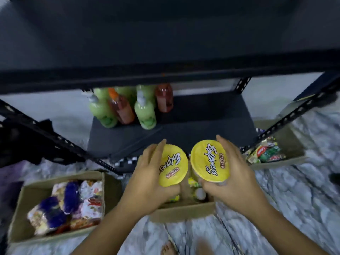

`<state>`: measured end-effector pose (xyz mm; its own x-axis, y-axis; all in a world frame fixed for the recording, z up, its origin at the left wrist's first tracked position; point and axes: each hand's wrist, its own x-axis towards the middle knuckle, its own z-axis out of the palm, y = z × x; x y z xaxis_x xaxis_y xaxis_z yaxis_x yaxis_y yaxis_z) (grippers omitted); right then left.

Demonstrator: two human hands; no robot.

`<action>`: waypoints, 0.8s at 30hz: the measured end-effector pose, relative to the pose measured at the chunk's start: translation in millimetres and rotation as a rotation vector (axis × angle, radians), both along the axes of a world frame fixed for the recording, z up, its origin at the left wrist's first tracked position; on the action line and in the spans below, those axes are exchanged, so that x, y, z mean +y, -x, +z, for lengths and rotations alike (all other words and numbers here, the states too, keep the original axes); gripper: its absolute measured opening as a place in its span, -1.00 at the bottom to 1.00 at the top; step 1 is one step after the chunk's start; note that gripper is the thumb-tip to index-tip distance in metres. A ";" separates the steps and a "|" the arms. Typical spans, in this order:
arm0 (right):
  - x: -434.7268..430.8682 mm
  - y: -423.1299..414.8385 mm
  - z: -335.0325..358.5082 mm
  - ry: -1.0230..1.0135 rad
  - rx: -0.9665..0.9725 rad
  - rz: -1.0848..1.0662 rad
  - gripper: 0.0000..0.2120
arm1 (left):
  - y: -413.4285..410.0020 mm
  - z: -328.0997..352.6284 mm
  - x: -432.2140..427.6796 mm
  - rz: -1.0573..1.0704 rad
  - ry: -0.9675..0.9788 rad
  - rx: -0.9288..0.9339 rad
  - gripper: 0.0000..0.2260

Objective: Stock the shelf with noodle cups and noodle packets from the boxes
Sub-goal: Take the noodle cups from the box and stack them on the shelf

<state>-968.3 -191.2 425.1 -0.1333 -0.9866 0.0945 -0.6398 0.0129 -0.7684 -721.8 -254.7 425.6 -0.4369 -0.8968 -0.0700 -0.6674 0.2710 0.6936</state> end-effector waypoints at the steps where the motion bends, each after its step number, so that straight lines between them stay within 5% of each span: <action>1: 1.3 -3.4 30.9 0.048 -0.022 -0.021 0.03 | -2.4 30.1 0.0 -0.005 0.037 0.027 0.02; 9: 11.6 -19.5 221.5 0.307 -0.217 -0.141 0.09 | -13.2 217.6 2.6 -0.015 0.276 0.242 -0.03; 24: -20.3 -26.1 428.4 0.593 -0.343 -0.056 0.04 | -18.4 429.6 -24.6 0.000 0.420 0.714 -0.16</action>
<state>-942.2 -211.5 853.5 -0.3015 -0.7718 0.5598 -0.3699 -0.4464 -0.8148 -703.4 -279.4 855.2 -0.2491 -0.7862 0.5655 -0.1044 0.6023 0.7914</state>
